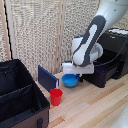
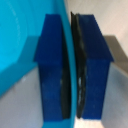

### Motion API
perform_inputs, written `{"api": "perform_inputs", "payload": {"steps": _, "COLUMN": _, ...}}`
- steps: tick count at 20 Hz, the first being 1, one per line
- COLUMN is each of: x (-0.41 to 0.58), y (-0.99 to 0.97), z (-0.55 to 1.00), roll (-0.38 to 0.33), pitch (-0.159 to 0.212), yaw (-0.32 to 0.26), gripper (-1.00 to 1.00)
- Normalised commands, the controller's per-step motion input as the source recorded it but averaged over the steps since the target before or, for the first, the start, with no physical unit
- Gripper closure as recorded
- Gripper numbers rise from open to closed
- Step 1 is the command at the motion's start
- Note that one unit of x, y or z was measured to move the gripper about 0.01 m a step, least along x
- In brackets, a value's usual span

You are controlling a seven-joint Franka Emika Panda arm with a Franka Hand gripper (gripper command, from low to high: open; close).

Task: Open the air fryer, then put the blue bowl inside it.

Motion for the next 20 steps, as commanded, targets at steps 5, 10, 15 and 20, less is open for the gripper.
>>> {"api": "perform_inputs", "payload": {"steps": 5, "x": 0.408, "y": 0.22, "z": 0.89, "roll": -0.023, "pitch": 0.0, "yaw": -0.175, "gripper": 1.0}}
{"api": "perform_inputs", "payload": {"steps": 10, "x": 0.418, "y": 0.2, "z": 0.78, "roll": -0.1, "pitch": 0.0, "yaw": -0.197, "gripper": 1.0}}
{"api": "perform_inputs", "payload": {"steps": 15, "x": 0.315, "y": 0.07, "z": 0.69, "roll": -0.127, "pitch": 0.0, "yaw": -0.236, "gripper": 1.0}}
{"api": "perform_inputs", "payload": {"steps": 20, "x": 0.159, "y": -0.33, "z": 0.72, "roll": 0.035, "pitch": 0.0, "yaw": -0.199, "gripper": 1.0}}
